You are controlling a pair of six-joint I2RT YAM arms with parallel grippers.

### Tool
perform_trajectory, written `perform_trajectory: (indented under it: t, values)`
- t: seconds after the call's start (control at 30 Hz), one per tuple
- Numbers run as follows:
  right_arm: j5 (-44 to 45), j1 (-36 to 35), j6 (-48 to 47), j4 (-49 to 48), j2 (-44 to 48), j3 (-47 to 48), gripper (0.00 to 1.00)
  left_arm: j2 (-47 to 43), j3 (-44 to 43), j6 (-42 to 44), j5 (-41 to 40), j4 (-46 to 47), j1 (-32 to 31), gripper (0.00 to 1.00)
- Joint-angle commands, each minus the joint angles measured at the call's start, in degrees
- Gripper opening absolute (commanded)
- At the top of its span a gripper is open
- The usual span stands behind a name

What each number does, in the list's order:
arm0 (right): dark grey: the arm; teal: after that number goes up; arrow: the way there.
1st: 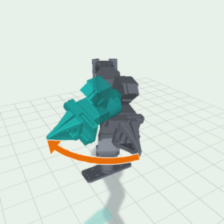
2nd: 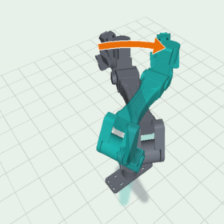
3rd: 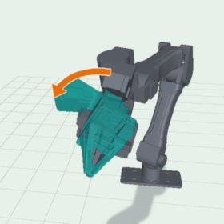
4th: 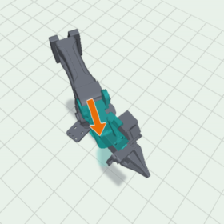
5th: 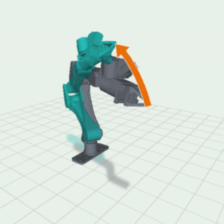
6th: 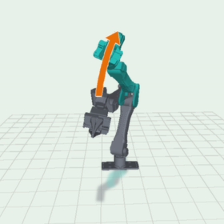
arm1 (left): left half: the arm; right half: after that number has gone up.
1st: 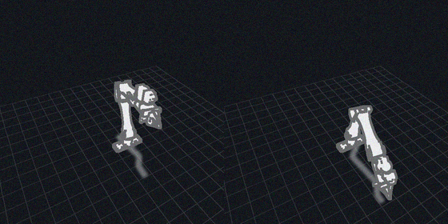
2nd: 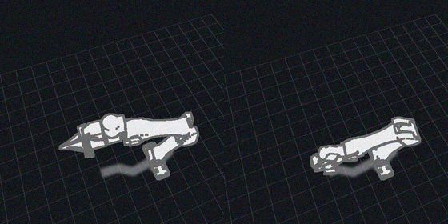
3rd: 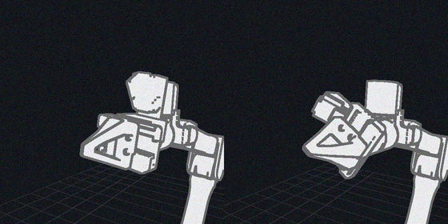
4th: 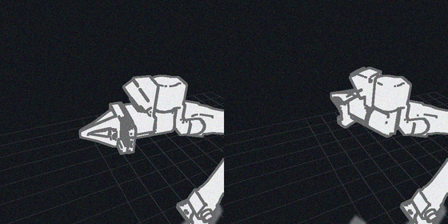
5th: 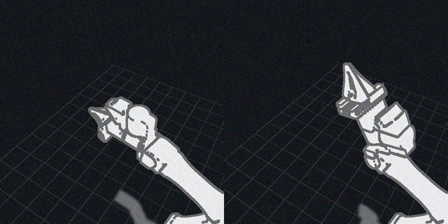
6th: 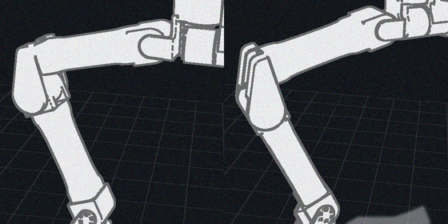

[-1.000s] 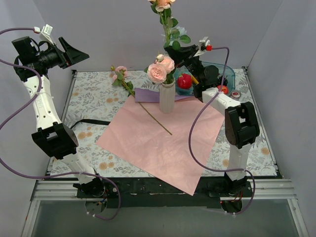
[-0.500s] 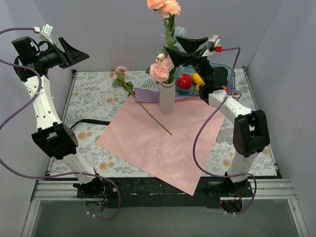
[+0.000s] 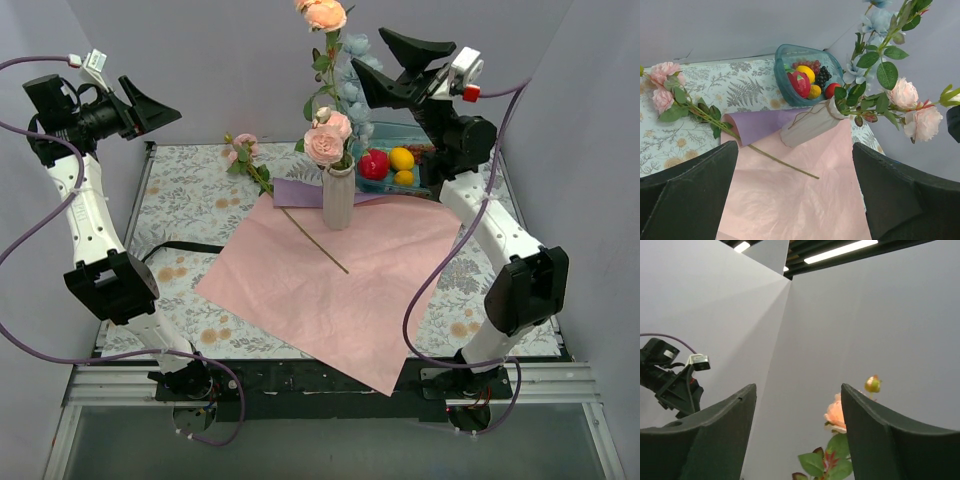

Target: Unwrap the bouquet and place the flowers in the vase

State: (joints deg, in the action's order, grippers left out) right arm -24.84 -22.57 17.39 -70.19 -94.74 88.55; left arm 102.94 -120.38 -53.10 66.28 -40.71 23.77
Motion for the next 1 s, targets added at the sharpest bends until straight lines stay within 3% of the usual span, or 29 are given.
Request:
perform_trajectory:
  t: [0.0, 0.07, 0.1, 0.13, 0.23, 0.33, 0.43, 0.5, 0.53, 0.57, 0.63, 0.77, 0.97]
  values:
    - [1.55, -0.02, -4.73, 16.28, -2.36, 12.91, 0.69, -4.15, 1.63, 0.54, 1.22, 0.72, -0.30, 0.98]
    - [1.64, -0.11, -6.22, 27.40, -4.57, 18.73, 0.60, -4.15, 1.73, 0.54, 1.31, 0.81, -0.30, 0.98]
    - [1.64, -0.54, -6.92, 31.39, -7.36, 25.98, 0.58, -4.15, 1.64, 0.54, 1.31, 0.89, -0.30, 0.98]
    - [1.81, -0.98, -7.97, 38.83, -8.78, 29.01, 0.57, -4.06, 1.55, 0.54, 1.31, 0.98, -0.30, 0.98]
    - [2.60, -2.48, -11.49, 47.23, -13.97, 39.20, 0.59, -3.80, 1.02, 0.37, 1.48, 1.07, -0.30, 0.98]
    - [3.57, -3.62, -12.64, 54.71, -17.05, 43.01, 0.62, -3.53, 0.93, 0.54, 1.48, 1.16, -0.30, 0.98]
    - [4.10, -4.59, -12.99, 56.21, -17.15, 41.44, 0.64, -3.44, 1.11, 0.45, 1.57, 1.24, -0.30, 0.98]
    - [3.92, -5.64, -13.95, 54.13, -13.57, 33.74, 0.60, -3.35, 1.37, 0.28, 1.83, 1.24, -0.30, 0.98]
    - [3.75, -6.08, -15.35, 45.41, -11.11, 28.74, 0.60, -3.27, 1.55, 0.19, 1.66, 1.42, -0.48, 0.98]
    - [3.92, -6.61, -16.15, 40.19, -8.38, 16.77, 0.63, -3.27, 1.98, 0.45, 1.40, 1.60, -0.48, 0.98]
    - [4.10, -7.40, -17.21, 32.78, -2.75, 11.05, 0.66, -3.35, 2.60, 0.89, 0.87, 1.51, -0.92, 0.98]
    - [3.57, -8.63, -24.22, 36.53, -0.10, 12.43, 0.66, -3.36, 4.27, 1.95, -1.41, 1.42, -2.23, 0.98]
    - [3.66, -8.81, -25.12, 34.60, 4.73, 8.58, 0.68, -3.18, 7.78, 2.83, -6.16, 2.82, -8.38, 0.98]
